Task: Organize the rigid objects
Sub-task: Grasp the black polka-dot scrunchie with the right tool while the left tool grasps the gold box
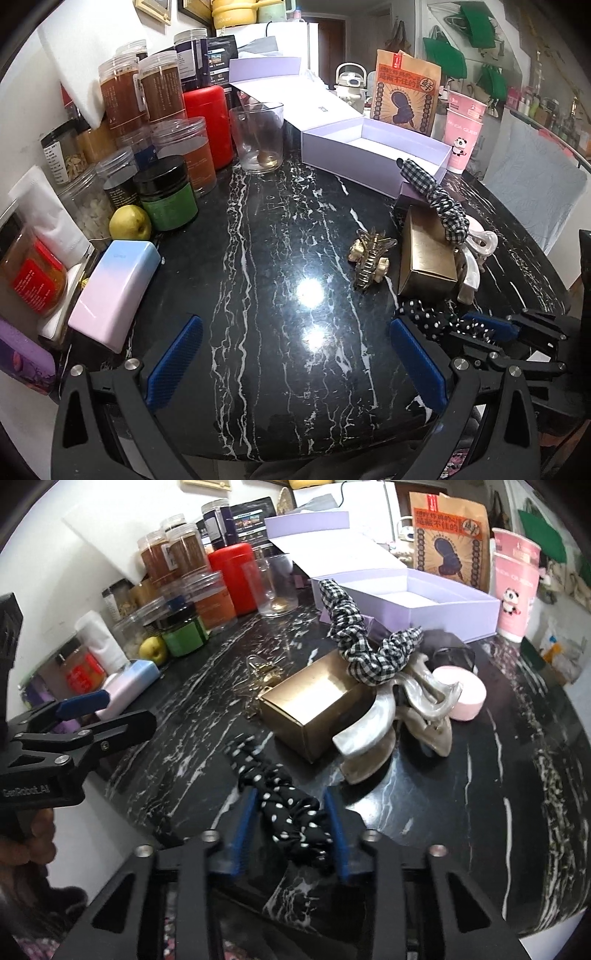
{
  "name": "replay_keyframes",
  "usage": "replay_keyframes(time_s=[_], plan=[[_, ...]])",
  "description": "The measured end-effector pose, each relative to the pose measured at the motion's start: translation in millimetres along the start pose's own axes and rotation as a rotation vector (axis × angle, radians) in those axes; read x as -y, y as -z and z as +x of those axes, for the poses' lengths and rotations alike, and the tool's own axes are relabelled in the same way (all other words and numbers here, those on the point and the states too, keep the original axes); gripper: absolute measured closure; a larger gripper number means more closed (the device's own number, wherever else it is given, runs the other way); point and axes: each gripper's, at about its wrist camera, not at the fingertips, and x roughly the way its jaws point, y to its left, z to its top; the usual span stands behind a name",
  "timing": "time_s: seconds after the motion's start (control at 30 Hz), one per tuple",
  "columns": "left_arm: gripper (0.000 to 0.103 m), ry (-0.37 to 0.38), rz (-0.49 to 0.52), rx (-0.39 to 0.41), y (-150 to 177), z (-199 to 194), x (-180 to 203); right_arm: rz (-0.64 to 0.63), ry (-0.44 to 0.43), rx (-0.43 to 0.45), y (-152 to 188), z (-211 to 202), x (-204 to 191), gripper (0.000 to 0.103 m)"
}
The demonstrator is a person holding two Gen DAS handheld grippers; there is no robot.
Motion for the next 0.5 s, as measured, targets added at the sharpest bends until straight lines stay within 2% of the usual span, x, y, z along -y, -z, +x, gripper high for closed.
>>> replay_keyframes(time_s=[0.07, 0.17, 0.27, 0.5], plan=[[0.000, 0.008, 0.001, 0.000, -0.7, 0.4, 1.1, 0.004, -0.010, -0.004, 1.0, -1.1, 2.0, 0.081], [0.000, 0.016, 0.006, 0.000, -1.4, 1.2, 4.2, 0.004, -0.016, -0.004, 4.1, -5.5, 3.8, 0.083], [0.000, 0.030, 0.011, 0.001, -2.6, 1.8, 7.5, 0.006, -0.017, 0.001, 8.1, -14.3, 6.7, 0.084], [0.000, 0.102, 0.027, 0.016, -6.6, 7.2, 20.7, 0.055, 0.040, 0.006, 19.1, -35.2, 30.5, 0.084]])
